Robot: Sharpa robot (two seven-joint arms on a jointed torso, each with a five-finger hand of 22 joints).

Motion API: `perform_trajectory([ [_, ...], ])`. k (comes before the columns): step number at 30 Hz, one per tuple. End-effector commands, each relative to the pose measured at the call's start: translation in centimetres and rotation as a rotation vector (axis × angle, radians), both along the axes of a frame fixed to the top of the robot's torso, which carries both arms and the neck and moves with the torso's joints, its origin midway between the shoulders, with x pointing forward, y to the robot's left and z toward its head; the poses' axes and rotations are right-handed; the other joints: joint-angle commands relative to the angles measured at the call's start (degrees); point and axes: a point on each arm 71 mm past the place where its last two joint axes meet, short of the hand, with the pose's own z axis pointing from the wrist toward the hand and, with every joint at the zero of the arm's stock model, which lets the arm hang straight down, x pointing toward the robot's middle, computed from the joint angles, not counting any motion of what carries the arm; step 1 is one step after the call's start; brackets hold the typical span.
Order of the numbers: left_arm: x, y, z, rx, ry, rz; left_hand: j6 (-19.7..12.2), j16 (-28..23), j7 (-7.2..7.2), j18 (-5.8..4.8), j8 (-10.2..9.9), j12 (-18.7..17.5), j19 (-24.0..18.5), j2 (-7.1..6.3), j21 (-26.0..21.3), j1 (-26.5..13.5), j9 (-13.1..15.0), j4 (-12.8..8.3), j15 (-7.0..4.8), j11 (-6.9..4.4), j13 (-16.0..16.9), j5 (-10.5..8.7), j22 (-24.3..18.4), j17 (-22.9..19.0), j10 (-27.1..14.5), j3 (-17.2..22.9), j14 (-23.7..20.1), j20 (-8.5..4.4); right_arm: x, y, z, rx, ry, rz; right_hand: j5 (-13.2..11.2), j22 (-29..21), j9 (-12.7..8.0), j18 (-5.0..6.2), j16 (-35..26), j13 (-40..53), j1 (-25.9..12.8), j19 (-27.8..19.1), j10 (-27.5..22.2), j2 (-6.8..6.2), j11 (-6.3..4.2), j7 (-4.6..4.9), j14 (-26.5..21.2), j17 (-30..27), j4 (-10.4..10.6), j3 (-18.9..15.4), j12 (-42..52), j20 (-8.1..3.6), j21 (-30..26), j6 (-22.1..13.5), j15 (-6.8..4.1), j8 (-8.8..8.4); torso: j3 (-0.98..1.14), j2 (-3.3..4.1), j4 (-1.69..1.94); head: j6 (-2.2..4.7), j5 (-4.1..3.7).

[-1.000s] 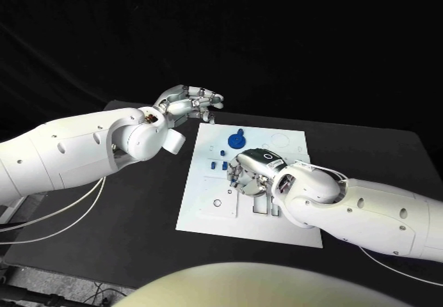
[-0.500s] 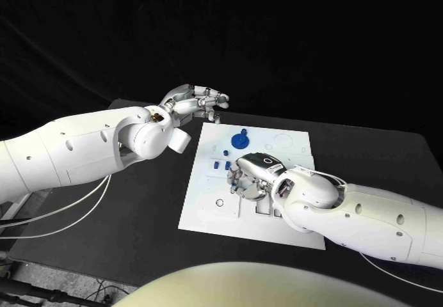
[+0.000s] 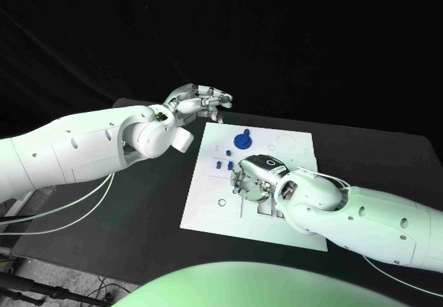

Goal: Assemble the parts on the task board

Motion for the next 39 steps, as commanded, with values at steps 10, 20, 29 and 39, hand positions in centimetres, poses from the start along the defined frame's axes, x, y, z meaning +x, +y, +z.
perform_trajectory([
  [10, 0.00, -0.16, 0.08, 0.004, -0.004, -0.012, -0.4, -0.2, -0.08, 0.56, 0.3, 0.3, -0.2, -0.07, -0.4, 0.2, 0.1, 0.1, 0.11, -0.01, -0.1, 0.22, -0.1, 0.1, -0.4, -0.4, -0.4, 0.28, -0.14, 0.00, -0.31, -0.030, 0.007, 0.022, 0.1, 0.1, 0.1, -0.71, 0.1, 0.1, -0.1, -0.3, 0.3, 0.29, 0.05, -0.12, 2.8, -0.1, 0.1, 0.3, 0.0, -0.17, 0.0, -0.1, -0.51, 0.14, -0.02, 0.00, 0.00, 0.01, 0.40],
  [20, 0.01, -0.13, 0.04, 0.007, -0.001, -0.014, -0.5, -0.2, -0.07, 0.57, 0.4, 0.3, -0.2, -0.08, -0.4, 0.3, 0.1, 0.1, 0.12, 0.01, -0.1, 0.27, -0.1, 0.1, -0.5, -0.4, -0.5, 0.29, -0.26, 0.10, -0.34, -0.030, 0.010, 0.028, 0.0, 0.1, 0.2, -0.71, 0.1, 0.1, -0.1, -0.3, 0.3, 0.29, 0.05, -0.12, 2.8, 0.0, 0.1, 0.3, 0.0, -0.17, 0.1, -0.1, -0.52, 0.14, -0.02, 0.00, -0.01, 0.01, 0.44],
  [29, -0.01, -0.17, 0.02, 0.008, 0.002, -0.018, -0.5, -0.2, -0.06, 0.56, 0.4, 0.3, -0.2, -0.09, -0.4, 0.2, 0.1, 0.1, 0.13, 0.03, -0.1, 0.29, -0.1, 0.1, -0.6, -0.4, -0.5, 0.30, -0.08, 0.28, -0.63, -0.044, 0.013, 0.027, 0.0, 0.0, 0.2, -0.67, 0.1, 0.2, -0.1, -0.4, 0.3, 0.29, 0.05, -0.12, 2.8, -0.1, 0.1, 0.3, 0.0, -0.17, -0.1, -0.1, -0.52, 0.14, -0.05, 0.01, 0.04, 0.01, 0.44],
  [39, -0.04, -0.17, 0.01, 0.010, 0.005, -0.021, -0.5, -0.2, -0.06, 0.56, 0.5, 0.3, -0.2, -0.08, -0.4, 0.2, 0.1, 0.1, 0.15, 0.04, -0.1, 0.30, -0.1, 0.1, -0.7, -0.5, -0.5, 0.31, -0.10, 0.53, -0.86, -0.062, 0.015, 0.037, 0.0, 0.0, 0.2, -0.67, 0.1, 0.2, -0.1, -0.4, 0.3, 0.29, 0.05, -0.12, 2.8, -0.1, 0.1, 0.3, 0.0, -0.17, -0.1, -0.1, -0.52, 0.14, -0.04, 0.05, 0.01, 0.01, 0.45],
])
